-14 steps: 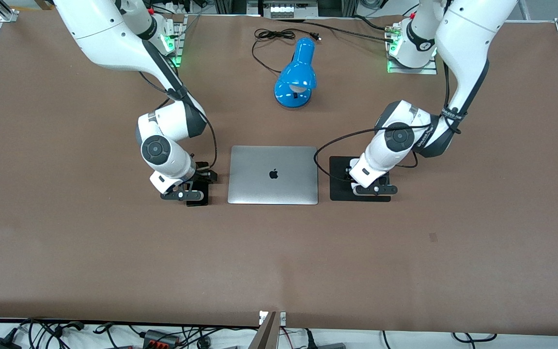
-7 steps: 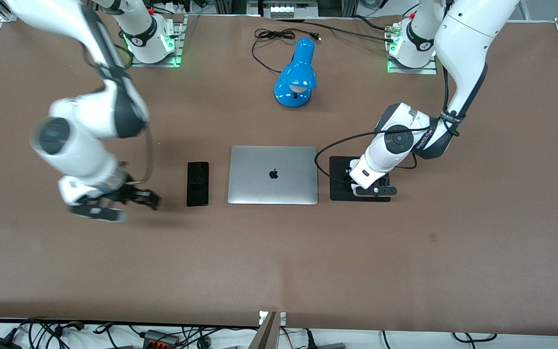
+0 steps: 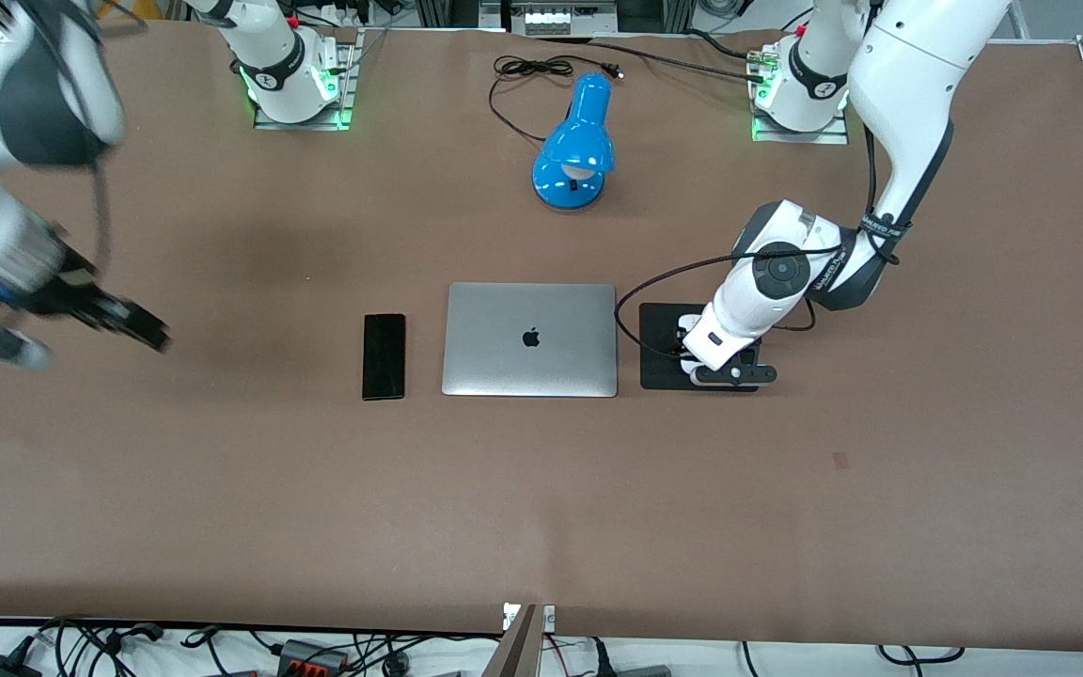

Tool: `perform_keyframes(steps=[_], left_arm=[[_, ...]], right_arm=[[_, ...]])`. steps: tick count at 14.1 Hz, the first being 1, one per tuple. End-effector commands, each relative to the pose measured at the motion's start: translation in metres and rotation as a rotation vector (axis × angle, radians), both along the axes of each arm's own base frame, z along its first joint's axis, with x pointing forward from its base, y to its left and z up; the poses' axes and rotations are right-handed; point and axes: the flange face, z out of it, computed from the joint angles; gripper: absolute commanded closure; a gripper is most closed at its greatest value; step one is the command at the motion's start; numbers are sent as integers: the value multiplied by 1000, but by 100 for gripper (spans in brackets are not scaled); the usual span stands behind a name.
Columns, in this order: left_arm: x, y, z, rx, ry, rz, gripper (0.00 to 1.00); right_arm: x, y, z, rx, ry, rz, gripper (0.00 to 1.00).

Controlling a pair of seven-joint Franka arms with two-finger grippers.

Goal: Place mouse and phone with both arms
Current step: 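Lower the white mouse onto the black pad and open the left gripper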

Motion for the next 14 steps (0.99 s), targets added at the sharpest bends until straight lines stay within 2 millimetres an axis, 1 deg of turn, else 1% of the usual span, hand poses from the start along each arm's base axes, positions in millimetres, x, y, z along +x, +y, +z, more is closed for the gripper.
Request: perform_keyframes(steps=[1,2,3,4,5,6,7,9,11,12,13,14], left_arm=[[15,8,79,67,-43,3,0],[24,11,104,103,-6,14,0],[31,14,129,162,63,15,0],[34,15,155,219,115,-3,0],[38,19,179,259,140,-30,0],[42,23,200,273,154,-68,0],[45,31,215,277,168,-100,0],[48,49,252,288,210,-158,0],[50,76,298,269,218,-175,0],[50,94,318,241,220,-184,0],[45,112,344,196,204,-194,0],[34,120,365,149,186,-207,0]], right_arm=[[-53,-20,15,-3,85,76,0],[-52,-22,24,3,85,67,0],[-44,-24,23,3,86,67,0],[-33,-25,34,-6,64,77,0],[-24,-30,40,-12,69,70,0],[-19,-36,48,-10,81,62,0],[-15,-39,51,-10,92,60,0],[-17,-51,54,-10,96,49,0],[-19,-64,56,-3,92,20,0],[-19,-70,55,4,91,6,0],[-20,-70,58,3,88,9,0],[-21,-68,58,3,88,13,0]])
